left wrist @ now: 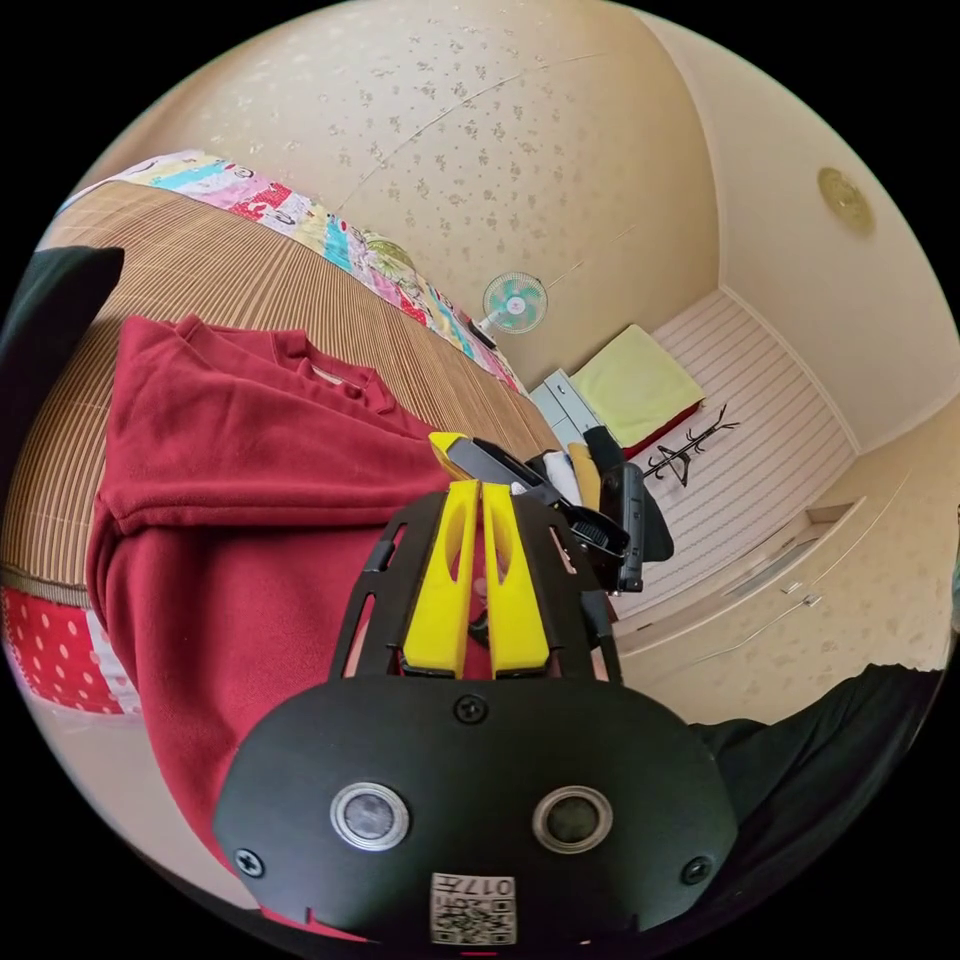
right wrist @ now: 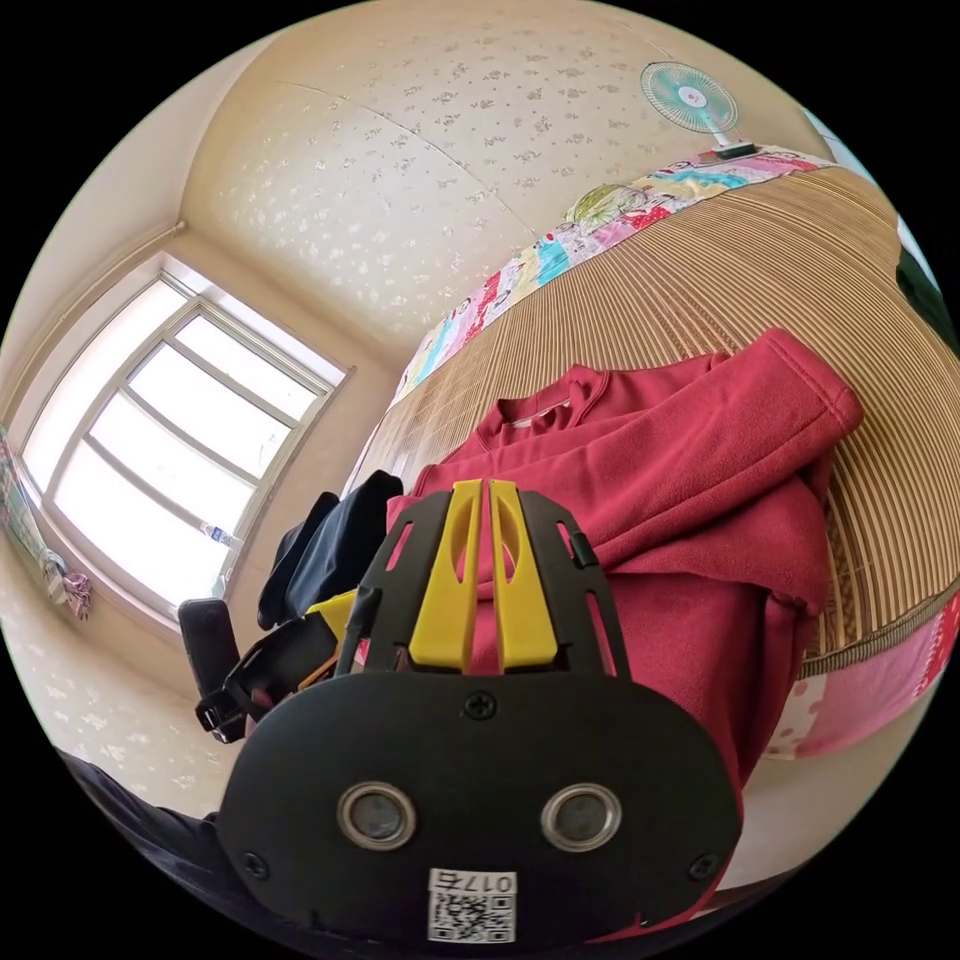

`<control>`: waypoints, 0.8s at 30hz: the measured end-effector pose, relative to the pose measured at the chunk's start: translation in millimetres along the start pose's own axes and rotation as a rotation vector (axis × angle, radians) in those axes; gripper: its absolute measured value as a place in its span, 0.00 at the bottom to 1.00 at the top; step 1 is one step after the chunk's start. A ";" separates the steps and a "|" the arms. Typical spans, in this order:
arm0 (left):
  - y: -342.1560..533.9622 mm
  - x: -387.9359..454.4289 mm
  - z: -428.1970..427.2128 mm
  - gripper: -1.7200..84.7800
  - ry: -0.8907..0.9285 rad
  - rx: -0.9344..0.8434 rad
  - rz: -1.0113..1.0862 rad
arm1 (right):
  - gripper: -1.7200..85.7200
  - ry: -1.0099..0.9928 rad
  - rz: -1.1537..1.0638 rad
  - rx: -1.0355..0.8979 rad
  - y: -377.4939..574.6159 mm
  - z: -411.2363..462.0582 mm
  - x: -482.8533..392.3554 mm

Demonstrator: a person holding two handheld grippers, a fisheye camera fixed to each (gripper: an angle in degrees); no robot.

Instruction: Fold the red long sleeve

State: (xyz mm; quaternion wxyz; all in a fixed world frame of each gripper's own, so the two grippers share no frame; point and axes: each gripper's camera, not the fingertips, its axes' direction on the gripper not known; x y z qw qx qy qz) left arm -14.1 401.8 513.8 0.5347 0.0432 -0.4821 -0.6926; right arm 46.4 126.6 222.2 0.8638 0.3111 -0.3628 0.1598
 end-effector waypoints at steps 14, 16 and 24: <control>4.8 -7.7 -6.5 0.01 0.004 -0.006 -0.009 | 0.03 -0.032 0.018 0.005 -14.6 11.2 -27.5; 2.2 -8.6 -8.9 0.01 0.009 -0.005 -0.014 | 0.03 -0.037 0.022 0.006 -16.9 11.8 -31.3; -11.9 1.1 -18.0 0.01 -0.009 -0.003 -0.003 | 0.02 -0.065 0.039 0.001 -29.0 13.6 -48.3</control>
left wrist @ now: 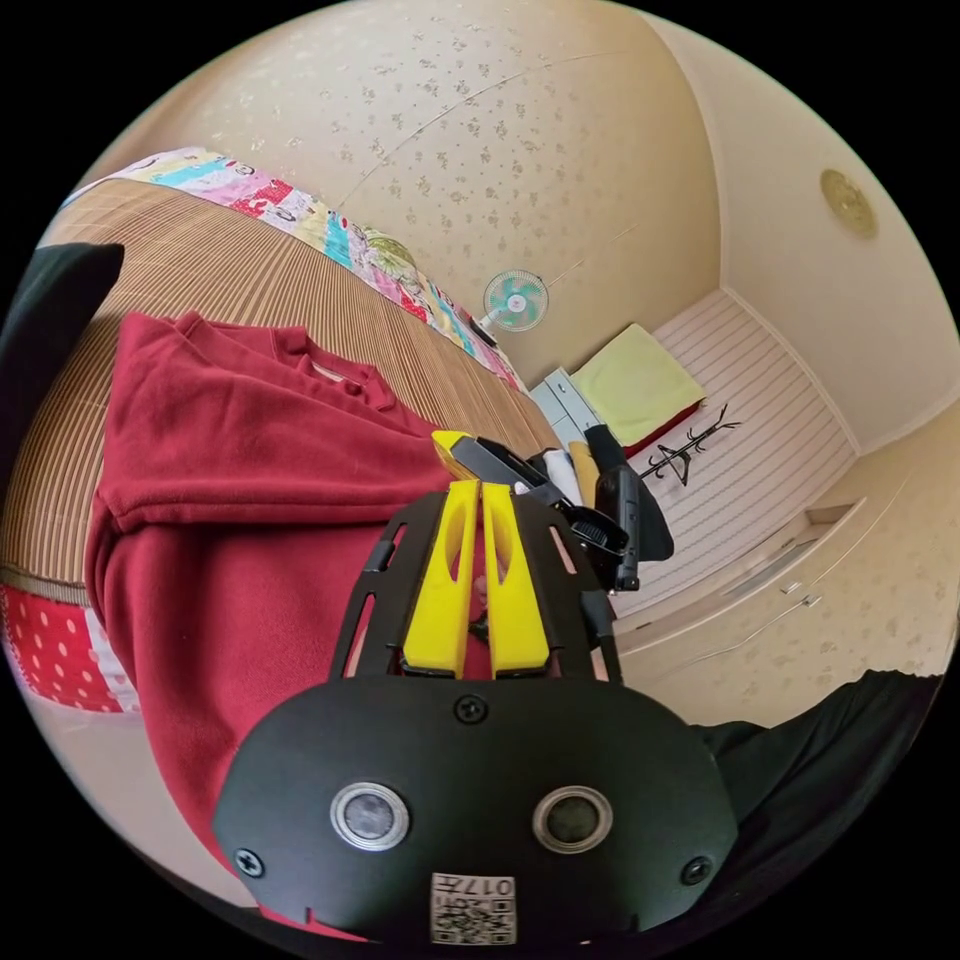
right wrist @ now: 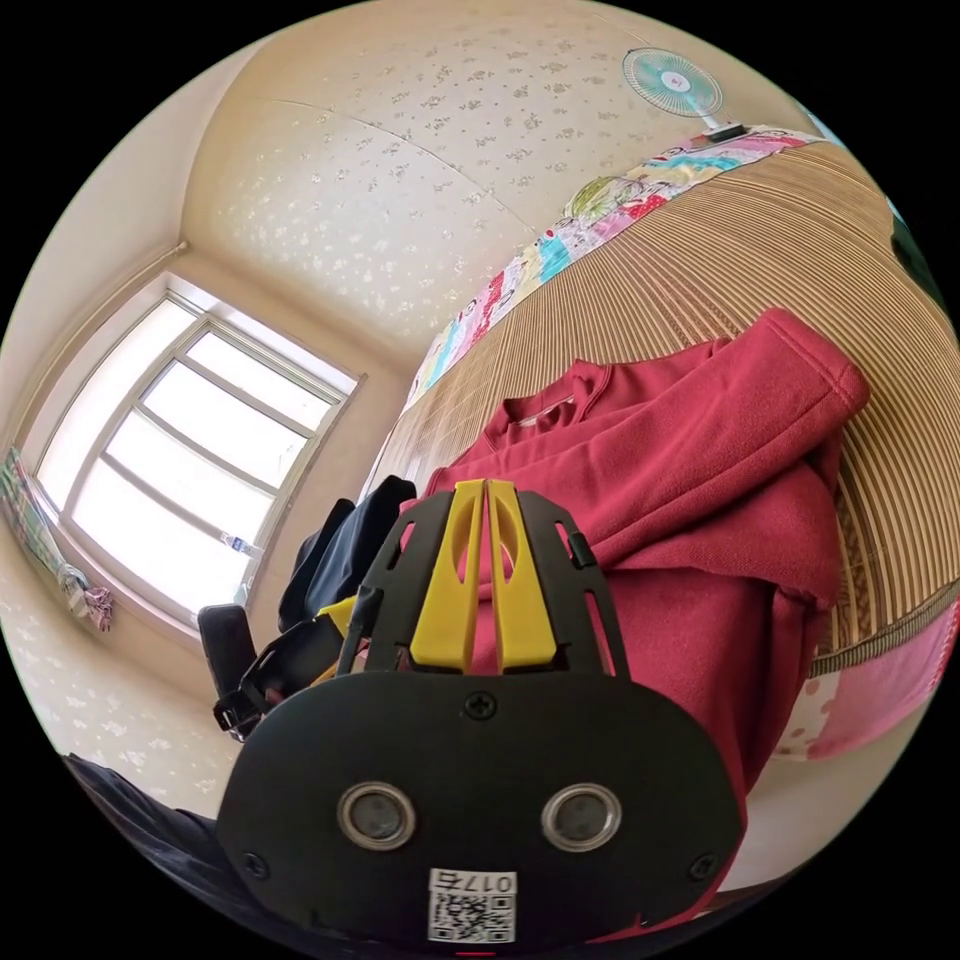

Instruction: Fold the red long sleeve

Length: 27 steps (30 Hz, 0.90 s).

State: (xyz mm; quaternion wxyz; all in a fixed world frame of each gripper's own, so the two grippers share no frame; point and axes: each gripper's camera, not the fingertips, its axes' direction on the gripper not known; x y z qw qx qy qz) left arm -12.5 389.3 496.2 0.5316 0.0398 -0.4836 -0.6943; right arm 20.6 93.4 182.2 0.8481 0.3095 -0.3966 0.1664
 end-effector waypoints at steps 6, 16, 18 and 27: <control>-4.6 30.1 -51.1 0.01 0.028 0.136 0.108 | 0.03 -0.010 -0.012 0.075 0.3 -31.3 -24.0; 37.6 20.5 -226.9 0.14 -0.143 -0.167 0.129 | 0.08 0.033 -0.417 -0.144 54.7 -170.8 -65.8; 56.4 16.1 -255.3 0.17 -0.226 -0.269 0.115 | 0.10 -0.010 -0.500 -0.282 79.1 -190.2 -58.0; 45.6 4.0 -380.9 0.20 -0.160 -0.331 -0.064 | 0.17 0.103 -0.267 -0.461 121.5 -282.1 -21.9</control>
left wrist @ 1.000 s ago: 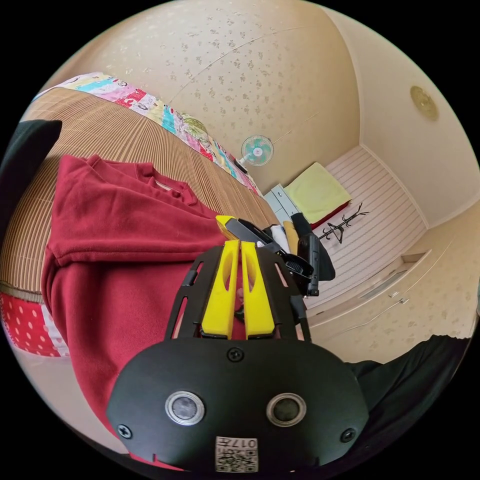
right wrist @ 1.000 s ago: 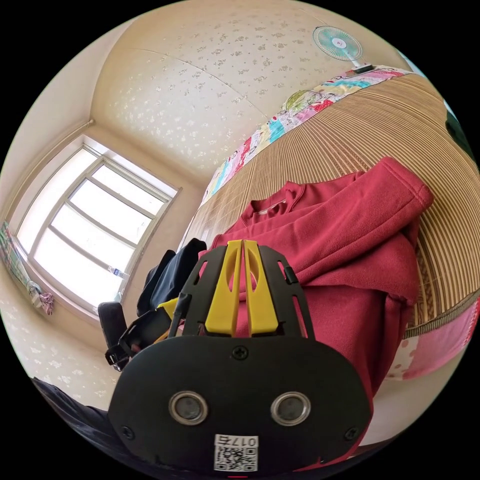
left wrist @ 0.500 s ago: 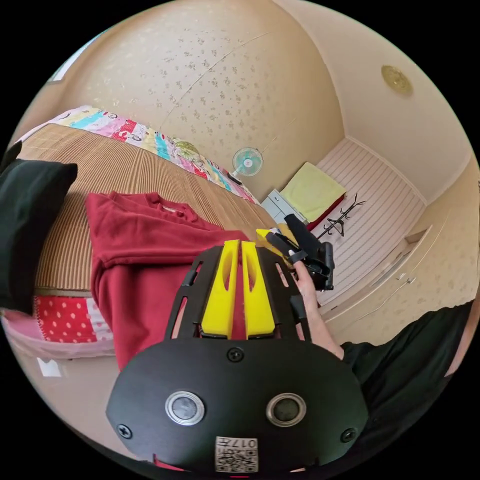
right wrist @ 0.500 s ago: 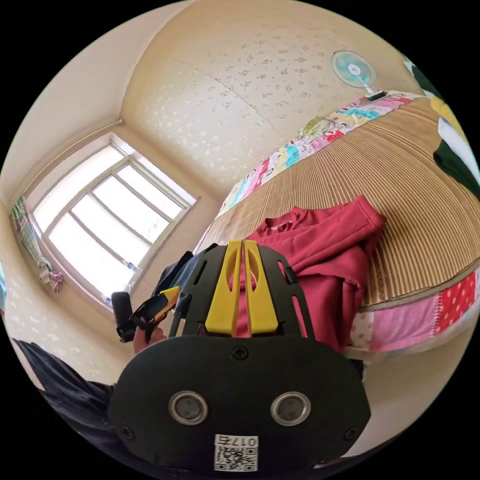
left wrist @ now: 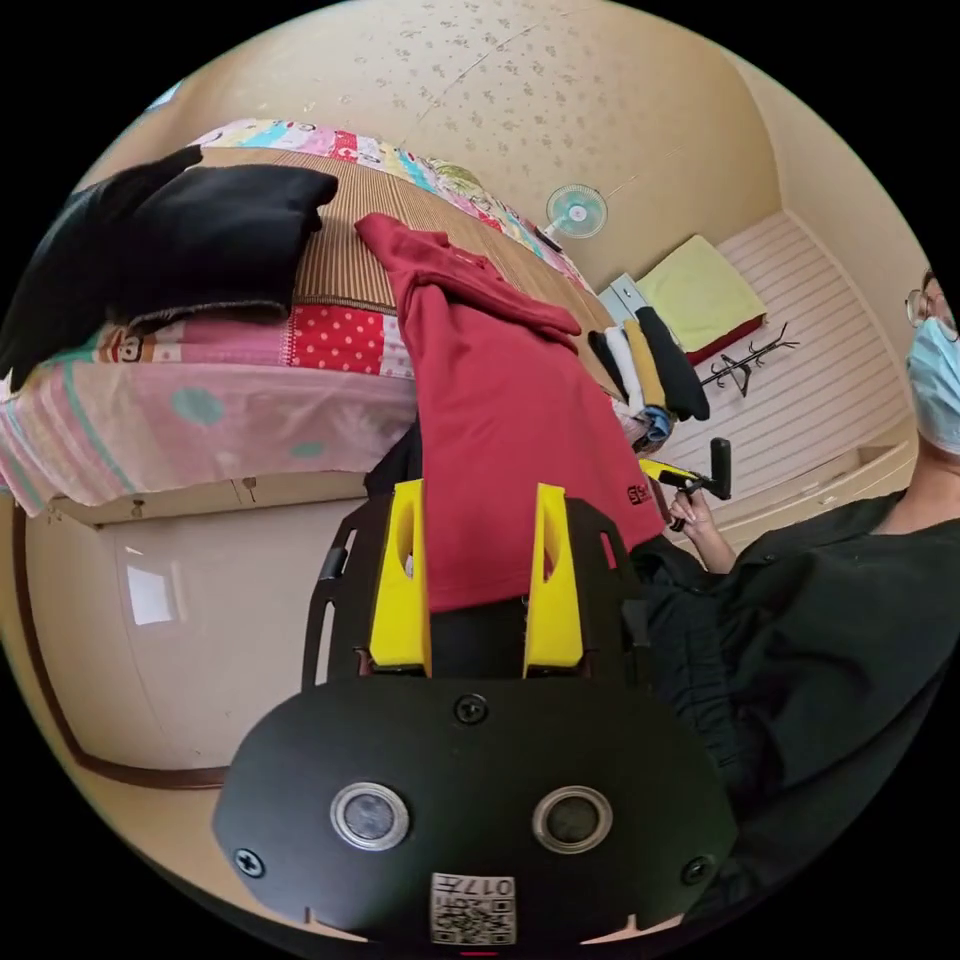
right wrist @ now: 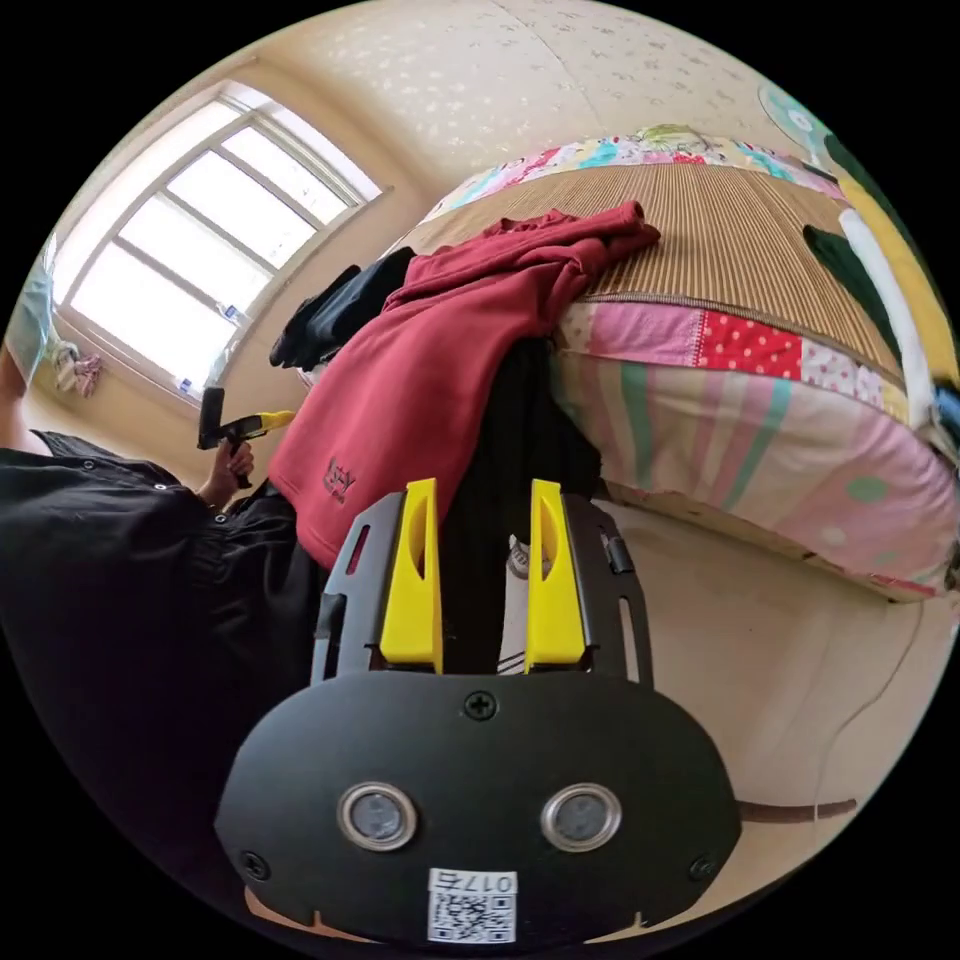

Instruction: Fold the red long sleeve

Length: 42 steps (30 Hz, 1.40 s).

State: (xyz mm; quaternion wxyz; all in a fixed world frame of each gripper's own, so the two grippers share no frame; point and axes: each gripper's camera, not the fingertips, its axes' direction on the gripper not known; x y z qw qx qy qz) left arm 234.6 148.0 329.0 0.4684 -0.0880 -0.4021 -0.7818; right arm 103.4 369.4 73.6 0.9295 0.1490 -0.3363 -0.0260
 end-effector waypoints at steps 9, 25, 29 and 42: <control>-35.5 -99.7 -7.1 0.21 0.481 -0.208 -0.342 | 0.22 -0.569 0.315 -0.038 19.6 -0.3 90.0; -18.5 -120.8 -150.5 0.08 0.843 0.192 -0.485 | 0.21 -0.874 0.472 0.102 30.6 -53.1 126.2; -34.0 -105.5 -185.7 0.08 1.008 0.281 -0.391 | 0.20 -0.881 0.462 0.131 24.3 -82.3 126.4; -26.0 -70.6 -222.5 0.08 1.174 0.367 -0.292 | 0.17 -0.920 0.514 0.102 57.5 -109.0 112.2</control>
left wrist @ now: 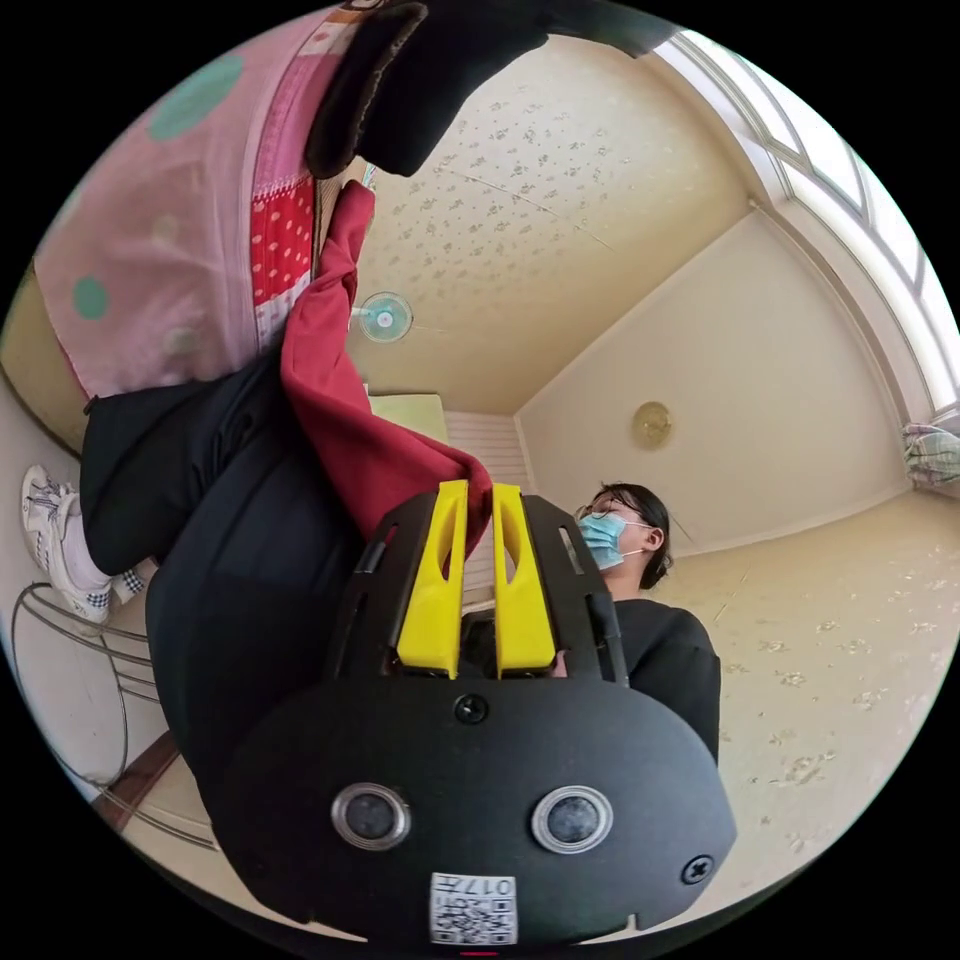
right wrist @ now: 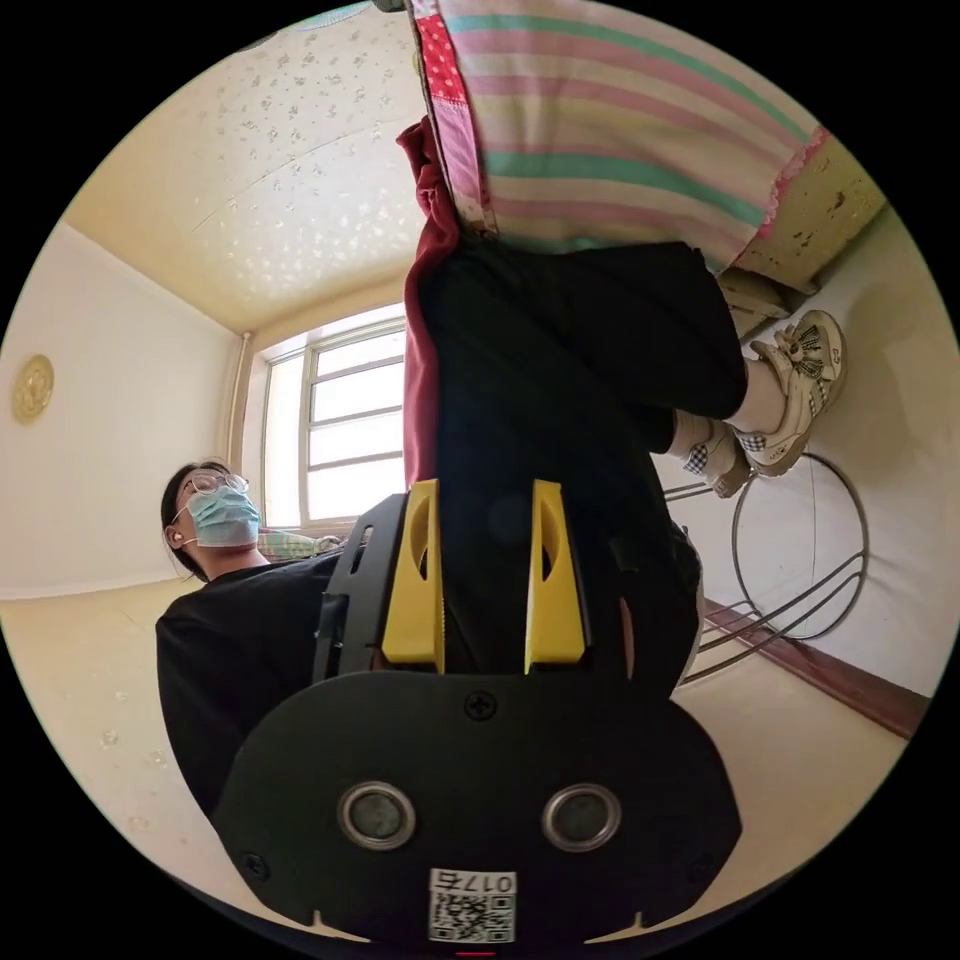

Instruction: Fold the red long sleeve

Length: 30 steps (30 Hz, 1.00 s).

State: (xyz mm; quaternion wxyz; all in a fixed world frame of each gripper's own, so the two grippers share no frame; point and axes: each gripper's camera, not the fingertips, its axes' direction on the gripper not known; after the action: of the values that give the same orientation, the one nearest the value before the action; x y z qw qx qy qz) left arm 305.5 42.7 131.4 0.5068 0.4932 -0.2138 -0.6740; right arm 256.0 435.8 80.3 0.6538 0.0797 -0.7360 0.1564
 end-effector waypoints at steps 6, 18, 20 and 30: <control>24.4 8.1 -0.2 0.08 0.000 0.007 0.011 | 0.16 -0.236 -0.185 -0.018 17.4 5.7 -32.7; 47.8 10.0 27.3 0.08 0.028 0.013 0.101 | 0.05 -0.254 -0.452 -0.081 9.5 29.0 -108.5; 37.8 17.0 44.1 0.08 0.044 -0.001 0.149 | 0.05 -0.344 -0.511 0.003 -6.3 26.5 -119.7; -169.4 45.3 202.9 0.07 -0.097 -0.079 0.499 | 0.05 -0.398 -0.640 0.277 -195.3 70.0 -172.2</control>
State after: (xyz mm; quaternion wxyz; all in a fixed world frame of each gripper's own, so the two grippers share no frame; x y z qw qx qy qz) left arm 46.6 26.2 63.3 0.6654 0.3723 -0.3264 -0.5587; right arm 276.1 214.1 -71.8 0.4974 0.4212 -0.7580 0.0240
